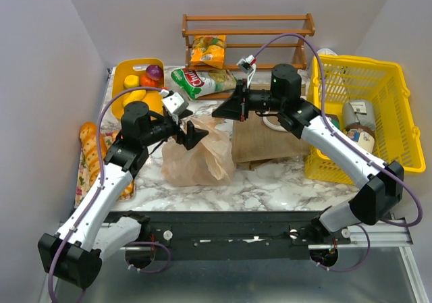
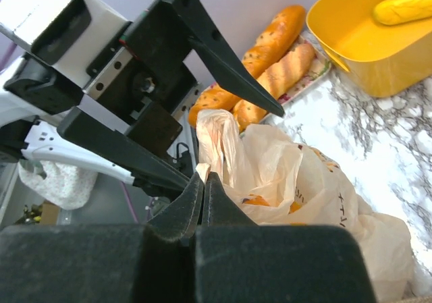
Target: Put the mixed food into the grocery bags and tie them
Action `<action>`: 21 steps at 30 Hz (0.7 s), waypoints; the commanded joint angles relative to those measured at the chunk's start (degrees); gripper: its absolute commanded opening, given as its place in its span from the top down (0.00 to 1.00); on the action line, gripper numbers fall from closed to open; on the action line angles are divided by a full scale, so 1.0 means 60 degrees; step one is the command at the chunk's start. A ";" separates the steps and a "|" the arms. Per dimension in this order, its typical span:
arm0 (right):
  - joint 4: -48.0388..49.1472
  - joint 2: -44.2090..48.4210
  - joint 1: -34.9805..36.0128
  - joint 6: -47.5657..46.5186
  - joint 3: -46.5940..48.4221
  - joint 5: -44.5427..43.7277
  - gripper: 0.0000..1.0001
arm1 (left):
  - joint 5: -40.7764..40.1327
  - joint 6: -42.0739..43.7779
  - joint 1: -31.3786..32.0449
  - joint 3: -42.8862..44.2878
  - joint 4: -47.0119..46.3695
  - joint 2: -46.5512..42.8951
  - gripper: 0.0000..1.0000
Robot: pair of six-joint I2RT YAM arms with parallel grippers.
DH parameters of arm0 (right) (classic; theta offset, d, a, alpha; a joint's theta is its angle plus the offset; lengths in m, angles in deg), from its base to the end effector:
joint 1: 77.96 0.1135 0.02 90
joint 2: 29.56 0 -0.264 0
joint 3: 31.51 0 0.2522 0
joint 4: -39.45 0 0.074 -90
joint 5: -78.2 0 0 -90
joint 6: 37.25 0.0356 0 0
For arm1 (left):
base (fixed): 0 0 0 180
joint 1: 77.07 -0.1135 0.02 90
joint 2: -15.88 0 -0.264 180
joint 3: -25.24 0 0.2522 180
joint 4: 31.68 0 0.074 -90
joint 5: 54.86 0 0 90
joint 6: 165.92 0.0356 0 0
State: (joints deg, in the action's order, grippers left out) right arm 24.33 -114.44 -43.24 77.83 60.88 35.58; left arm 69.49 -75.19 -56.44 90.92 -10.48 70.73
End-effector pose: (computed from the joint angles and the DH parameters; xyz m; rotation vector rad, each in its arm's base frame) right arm 0.2676 0.2173 0.3964 -0.8243 1.7029 1.4423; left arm 0.1964 -0.0954 0.3581 0.7574 1.6149 -0.7746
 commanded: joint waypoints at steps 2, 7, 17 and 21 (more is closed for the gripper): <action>0.0081 -0.0354 -0.0220 0.0346 0.0692 0.1228 0.99 | 0.1745 0.0186 -0.0053 0.0618 -0.0815 0.0584 0.01; 0.0067 -0.0604 -0.0279 0.0492 0.1177 0.1742 0.99 | 0.1907 -0.0005 -0.0053 0.0868 -0.1196 0.0935 0.01; 0.0066 -0.0985 -0.0279 0.0698 0.1719 0.2431 0.99 | 0.3019 -0.0384 -0.0039 0.1365 -0.1431 0.1800 0.10; 0.0037 -0.1058 -0.0279 0.0712 0.1763 0.2388 0.99 | 0.3386 -0.0415 -0.0009 0.1440 -0.1255 0.2079 0.25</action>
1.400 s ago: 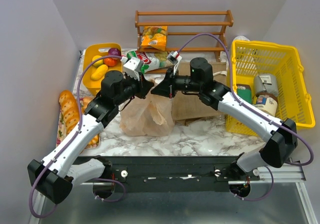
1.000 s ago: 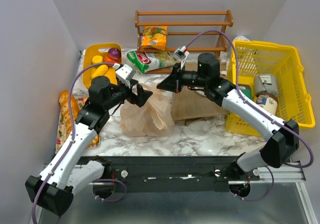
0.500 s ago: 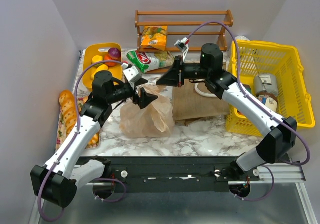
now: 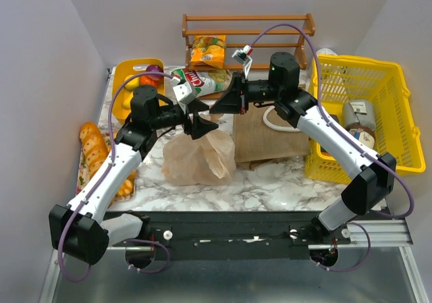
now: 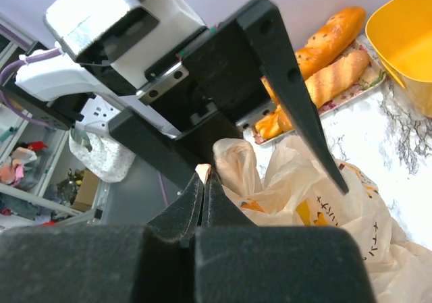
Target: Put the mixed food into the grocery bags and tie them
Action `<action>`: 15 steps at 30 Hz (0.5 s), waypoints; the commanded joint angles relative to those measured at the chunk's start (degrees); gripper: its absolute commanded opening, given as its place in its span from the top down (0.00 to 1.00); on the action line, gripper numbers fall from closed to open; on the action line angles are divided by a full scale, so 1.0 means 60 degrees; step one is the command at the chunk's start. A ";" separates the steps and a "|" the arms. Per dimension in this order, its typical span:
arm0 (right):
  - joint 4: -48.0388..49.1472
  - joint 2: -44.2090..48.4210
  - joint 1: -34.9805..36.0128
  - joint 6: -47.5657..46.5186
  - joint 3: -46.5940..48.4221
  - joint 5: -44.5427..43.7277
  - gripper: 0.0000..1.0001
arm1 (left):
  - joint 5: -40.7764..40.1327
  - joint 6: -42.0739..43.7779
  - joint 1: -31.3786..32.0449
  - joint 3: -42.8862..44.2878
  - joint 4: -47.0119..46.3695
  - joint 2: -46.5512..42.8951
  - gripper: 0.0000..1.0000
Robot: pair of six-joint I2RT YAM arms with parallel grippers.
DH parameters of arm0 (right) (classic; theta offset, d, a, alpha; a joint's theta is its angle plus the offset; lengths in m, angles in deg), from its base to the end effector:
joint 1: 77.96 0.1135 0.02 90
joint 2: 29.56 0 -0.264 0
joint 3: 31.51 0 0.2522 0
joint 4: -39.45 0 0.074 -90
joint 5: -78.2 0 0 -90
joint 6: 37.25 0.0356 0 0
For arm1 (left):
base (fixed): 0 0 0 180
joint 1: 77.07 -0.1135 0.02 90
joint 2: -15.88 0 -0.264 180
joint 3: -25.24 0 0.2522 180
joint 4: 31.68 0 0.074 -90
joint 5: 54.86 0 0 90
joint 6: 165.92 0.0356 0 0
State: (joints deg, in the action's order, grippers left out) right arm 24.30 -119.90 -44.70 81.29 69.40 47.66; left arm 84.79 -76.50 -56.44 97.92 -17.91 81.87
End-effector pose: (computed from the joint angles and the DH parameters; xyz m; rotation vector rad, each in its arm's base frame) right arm 0.2853 0.2238 0.4164 -0.9532 1.6406 1.6182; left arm 0.2332 -0.1168 0.3721 0.9350 1.4817 -1.0011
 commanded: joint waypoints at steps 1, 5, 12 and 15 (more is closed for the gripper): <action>0.0041 -0.0205 -0.0049 0.0137 0.0371 0.0373 0.99 | 0.0909 -0.0182 -0.0009 0.0245 -0.0016 0.0279 0.30; -0.0600 -0.0265 -0.0049 -0.0228 0.0547 -0.0035 0.99 | 0.1056 -0.0357 0.0005 0.0011 -0.0045 0.0397 0.62; -0.1965 0.0247 -0.0064 -0.1750 0.0431 -0.1777 0.59 | 0.0340 -0.1544 0.0005 -0.0766 -0.1452 0.0017 1.00; -0.2069 0.0772 -0.0050 -0.2263 -0.0080 -0.2436 0.23 | -0.0289 -0.1544 0.0005 -0.0796 -0.1189 -0.0232 1.00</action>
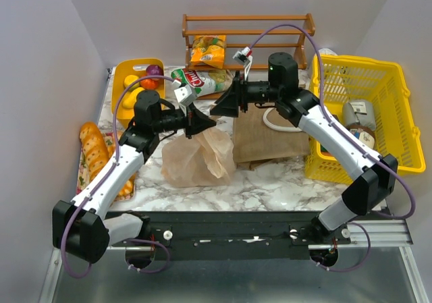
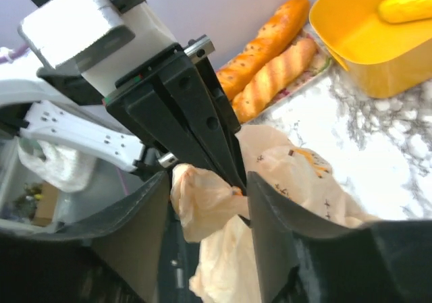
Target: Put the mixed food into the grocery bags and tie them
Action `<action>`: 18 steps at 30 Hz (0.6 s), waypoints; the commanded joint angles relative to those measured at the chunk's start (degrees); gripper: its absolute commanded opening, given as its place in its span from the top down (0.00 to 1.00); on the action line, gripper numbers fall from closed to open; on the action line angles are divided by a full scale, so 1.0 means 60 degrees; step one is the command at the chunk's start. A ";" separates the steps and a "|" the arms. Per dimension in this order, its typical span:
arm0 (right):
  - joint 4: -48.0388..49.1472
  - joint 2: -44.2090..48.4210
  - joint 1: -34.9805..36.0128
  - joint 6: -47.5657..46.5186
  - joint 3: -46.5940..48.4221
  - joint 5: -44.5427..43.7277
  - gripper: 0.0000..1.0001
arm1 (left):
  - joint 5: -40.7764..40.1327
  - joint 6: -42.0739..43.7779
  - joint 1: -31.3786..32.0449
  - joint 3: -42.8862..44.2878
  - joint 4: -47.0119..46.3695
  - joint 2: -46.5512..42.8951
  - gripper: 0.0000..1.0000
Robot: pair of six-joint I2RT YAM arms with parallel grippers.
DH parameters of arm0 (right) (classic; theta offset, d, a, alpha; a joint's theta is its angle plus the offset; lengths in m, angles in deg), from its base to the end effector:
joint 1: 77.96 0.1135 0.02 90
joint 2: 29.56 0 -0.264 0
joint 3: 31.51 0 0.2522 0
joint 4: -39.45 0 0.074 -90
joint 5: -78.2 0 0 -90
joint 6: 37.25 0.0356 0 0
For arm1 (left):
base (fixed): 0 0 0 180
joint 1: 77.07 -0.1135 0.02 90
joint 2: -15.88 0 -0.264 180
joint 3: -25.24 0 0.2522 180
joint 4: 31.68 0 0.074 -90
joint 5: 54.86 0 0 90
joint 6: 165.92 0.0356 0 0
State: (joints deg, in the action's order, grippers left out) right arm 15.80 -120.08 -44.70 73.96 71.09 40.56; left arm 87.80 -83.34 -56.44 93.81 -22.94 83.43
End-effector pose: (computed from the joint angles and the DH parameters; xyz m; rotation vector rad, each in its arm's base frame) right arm 0.2879 0.2225 0.4111 -0.9084 1.7169 1.4612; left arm 0.2390 -0.1202 0.3491 0.8922 1.5463 -1.1337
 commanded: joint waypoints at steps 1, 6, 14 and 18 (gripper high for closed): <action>-0.0637 0.0950 -0.0049 -0.1190 -0.0522 -0.1430 0.19 | -0.0881 -0.0360 -0.0009 -0.0082 -0.0118 -0.0506 1.00; -0.0301 0.2004 -0.0064 -0.1806 -0.1884 -0.2819 0.04 | -0.1321 -0.0316 -0.0053 0.0284 0.0615 -0.0346 1.00; 0.1194 0.3134 0.1310 -0.3328 -0.3585 -0.4796 0.02 | -0.1936 -0.0813 -0.0243 0.0489 0.1012 -0.0301 1.00; 0.2159 0.2915 0.2161 -0.3781 -0.4053 -0.6757 0.01 | -0.1966 -0.1004 -0.0288 0.0548 0.1041 -0.0199 1.00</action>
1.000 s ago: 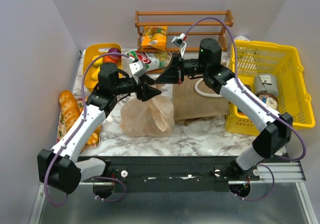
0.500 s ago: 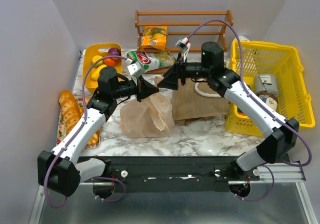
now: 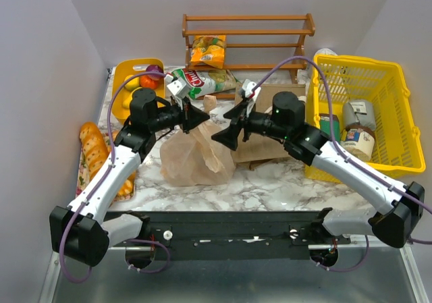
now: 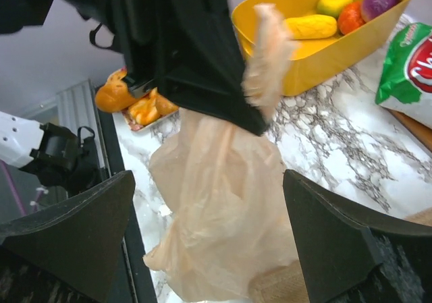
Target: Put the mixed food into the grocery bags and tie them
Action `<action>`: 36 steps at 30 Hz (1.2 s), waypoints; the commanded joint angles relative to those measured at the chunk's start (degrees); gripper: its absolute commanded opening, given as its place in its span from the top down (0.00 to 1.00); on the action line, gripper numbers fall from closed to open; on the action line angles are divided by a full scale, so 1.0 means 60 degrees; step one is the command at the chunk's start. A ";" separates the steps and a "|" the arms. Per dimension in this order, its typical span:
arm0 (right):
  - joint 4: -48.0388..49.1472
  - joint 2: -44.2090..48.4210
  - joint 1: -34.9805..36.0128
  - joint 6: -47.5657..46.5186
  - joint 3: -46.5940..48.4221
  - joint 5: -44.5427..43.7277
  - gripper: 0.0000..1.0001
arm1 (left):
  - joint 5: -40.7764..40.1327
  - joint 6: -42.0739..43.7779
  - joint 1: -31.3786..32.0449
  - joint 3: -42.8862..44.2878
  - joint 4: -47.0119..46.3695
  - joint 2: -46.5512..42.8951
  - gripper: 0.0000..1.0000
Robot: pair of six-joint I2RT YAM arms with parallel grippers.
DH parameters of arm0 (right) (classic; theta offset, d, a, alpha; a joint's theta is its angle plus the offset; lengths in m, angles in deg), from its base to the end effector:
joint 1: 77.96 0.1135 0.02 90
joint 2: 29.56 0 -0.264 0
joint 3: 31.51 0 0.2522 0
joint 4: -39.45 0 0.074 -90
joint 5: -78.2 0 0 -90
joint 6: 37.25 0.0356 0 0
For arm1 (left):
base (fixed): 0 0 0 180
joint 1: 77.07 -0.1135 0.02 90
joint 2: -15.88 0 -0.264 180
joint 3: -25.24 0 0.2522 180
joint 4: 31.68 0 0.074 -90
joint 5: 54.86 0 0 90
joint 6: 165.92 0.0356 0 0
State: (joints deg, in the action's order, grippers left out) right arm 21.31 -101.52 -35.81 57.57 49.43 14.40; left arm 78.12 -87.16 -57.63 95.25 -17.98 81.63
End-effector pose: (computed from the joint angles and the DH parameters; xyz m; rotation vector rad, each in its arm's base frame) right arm 0.2059 0.2076 0.3870 -0.9065 1.5780 0.9869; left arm 0.2388 -0.1100 0.3565 0.6922 1.6669 -1.0339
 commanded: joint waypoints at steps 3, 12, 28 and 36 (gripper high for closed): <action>0.1944 -0.0383 0.1177 -0.1432 -0.0853 -0.3423 0.01 | -0.0323 -0.0425 -0.0120 0.0293 0.0199 0.0115 1.00; 0.2635 -0.1072 0.1822 -0.2151 -0.1162 -0.3928 0.01 | -0.0367 -0.0513 -0.0164 0.0308 0.0200 0.0203 1.00; 0.2386 -0.2171 0.2335 -0.2122 -0.0781 -0.5390 0.16 | -0.0440 -0.0704 -0.0281 0.0322 0.0200 0.0422 1.00; 0.2342 -0.2054 0.2321 -0.2034 -0.0752 -0.6197 0.86 | 0.0086 -0.0602 -0.0311 0.0410 0.0243 0.0554 1.00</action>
State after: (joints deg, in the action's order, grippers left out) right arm 35.10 -114.44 -22.17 45.18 43.11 -18.37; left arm 76.35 -90.88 -59.11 95.58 -17.56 84.19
